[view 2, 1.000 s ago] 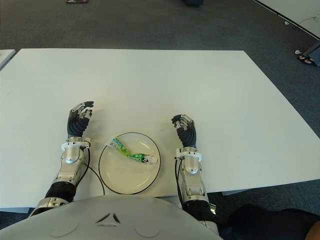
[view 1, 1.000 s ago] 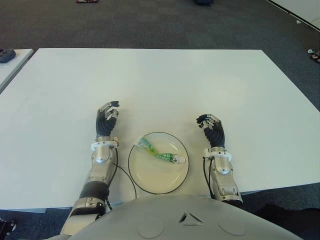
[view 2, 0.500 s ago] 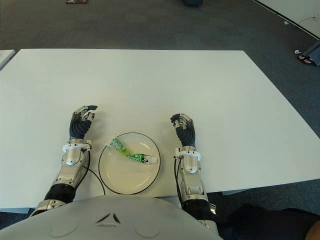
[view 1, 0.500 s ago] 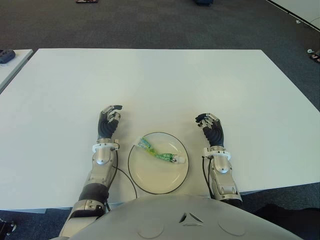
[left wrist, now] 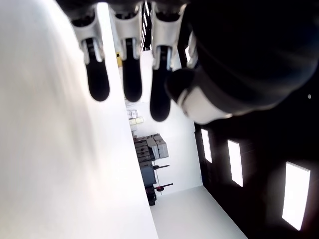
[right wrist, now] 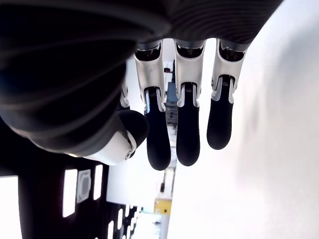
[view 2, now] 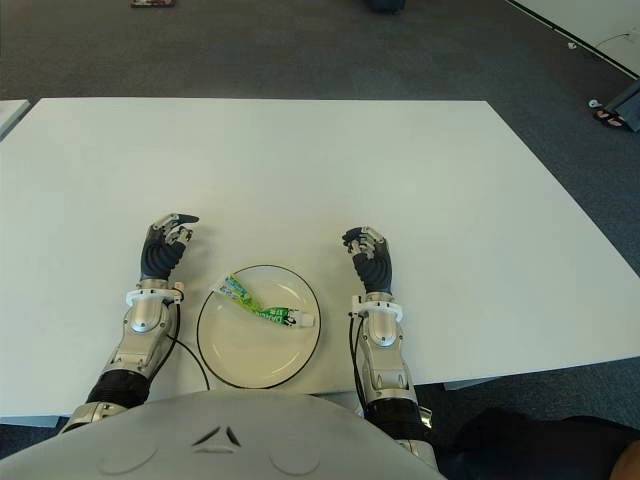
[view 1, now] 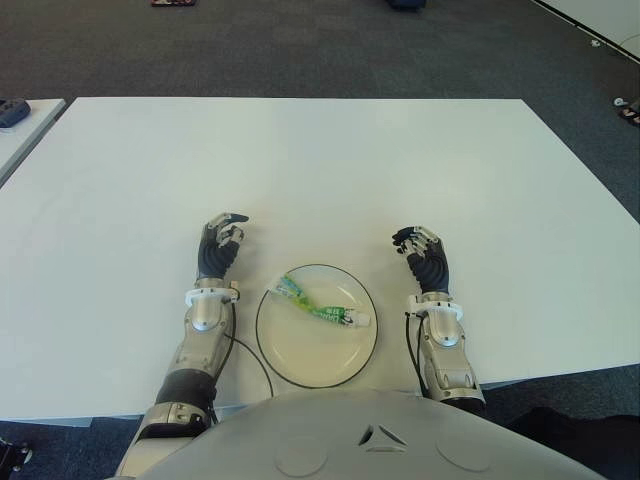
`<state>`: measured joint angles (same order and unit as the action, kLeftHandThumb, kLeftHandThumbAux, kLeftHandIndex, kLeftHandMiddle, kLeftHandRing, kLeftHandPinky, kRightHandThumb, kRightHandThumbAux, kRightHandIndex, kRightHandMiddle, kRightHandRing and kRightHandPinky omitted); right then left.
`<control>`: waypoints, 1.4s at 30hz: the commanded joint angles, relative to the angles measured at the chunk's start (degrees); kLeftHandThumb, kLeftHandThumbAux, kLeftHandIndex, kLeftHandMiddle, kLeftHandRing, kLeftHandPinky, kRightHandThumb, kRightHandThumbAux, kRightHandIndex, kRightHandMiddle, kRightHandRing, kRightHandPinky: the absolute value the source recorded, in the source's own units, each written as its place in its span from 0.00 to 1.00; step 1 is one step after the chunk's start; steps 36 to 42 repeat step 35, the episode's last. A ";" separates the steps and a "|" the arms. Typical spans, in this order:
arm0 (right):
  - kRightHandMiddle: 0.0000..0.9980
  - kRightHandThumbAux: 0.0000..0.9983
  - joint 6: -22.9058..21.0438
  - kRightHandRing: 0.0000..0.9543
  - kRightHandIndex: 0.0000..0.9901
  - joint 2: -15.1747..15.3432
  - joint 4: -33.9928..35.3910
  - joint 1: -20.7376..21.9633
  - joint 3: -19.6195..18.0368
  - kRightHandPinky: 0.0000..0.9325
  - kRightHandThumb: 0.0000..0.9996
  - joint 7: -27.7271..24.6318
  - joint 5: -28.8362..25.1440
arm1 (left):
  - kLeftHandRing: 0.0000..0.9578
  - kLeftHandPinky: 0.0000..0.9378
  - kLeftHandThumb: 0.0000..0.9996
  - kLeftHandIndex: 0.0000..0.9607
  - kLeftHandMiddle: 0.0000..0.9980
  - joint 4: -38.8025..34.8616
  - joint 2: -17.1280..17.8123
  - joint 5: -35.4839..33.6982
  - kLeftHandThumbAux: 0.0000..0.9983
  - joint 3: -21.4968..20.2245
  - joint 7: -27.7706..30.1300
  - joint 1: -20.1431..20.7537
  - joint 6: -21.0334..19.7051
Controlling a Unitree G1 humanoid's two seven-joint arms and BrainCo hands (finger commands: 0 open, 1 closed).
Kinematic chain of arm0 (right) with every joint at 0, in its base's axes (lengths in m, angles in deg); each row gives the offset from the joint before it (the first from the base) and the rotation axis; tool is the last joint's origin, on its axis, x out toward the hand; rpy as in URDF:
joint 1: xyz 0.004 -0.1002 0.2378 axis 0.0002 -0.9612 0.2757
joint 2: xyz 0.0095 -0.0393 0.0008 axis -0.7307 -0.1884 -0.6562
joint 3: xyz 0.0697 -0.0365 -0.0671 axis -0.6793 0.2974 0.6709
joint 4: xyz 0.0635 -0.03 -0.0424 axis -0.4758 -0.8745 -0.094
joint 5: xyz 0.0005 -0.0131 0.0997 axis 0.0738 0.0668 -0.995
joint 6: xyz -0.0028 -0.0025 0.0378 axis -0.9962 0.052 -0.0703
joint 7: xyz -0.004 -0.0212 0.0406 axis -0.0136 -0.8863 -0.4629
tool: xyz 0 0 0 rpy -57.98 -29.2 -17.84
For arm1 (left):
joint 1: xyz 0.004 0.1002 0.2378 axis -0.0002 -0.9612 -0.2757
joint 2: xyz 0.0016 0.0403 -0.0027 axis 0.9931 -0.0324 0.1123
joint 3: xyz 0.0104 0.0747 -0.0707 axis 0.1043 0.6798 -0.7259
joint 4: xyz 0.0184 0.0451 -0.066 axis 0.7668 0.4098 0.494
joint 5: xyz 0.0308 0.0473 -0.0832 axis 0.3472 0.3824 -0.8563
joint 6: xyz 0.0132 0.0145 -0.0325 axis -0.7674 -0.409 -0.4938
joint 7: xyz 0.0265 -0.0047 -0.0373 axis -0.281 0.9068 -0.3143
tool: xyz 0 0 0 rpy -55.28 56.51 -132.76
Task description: Put the toothpaste on the table into the plate.
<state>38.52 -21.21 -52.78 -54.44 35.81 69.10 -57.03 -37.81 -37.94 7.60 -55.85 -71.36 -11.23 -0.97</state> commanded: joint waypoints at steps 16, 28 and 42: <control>0.46 0.73 -0.64 0.46 0.43 -0.36 -0.35 0.32 -0.15 0.47 0.70 0.42 0.10 | 0.66 0.65 0.71 0.45 0.64 -0.93 0.34 -0.57 0.72 0.44 2.12 -2.03 -2.60; 0.46 0.73 -1.14 0.46 0.43 -0.45 -0.10 0.04 -0.06 0.46 0.70 0.78 0.25 | 0.66 0.66 0.71 0.45 0.64 -2.08 0.32 -0.61 0.72 0.39 2.10 -2.58 -4.11; 0.46 0.73 -1.52 0.46 0.43 -0.51 0.12 -0.12 -0.02 0.46 0.70 0.89 0.37 | 0.65 0.65 0.71 0.45 0.63 -2.62 0.24 -0.81 0.72 0.39 2.11 -2.74 -4.69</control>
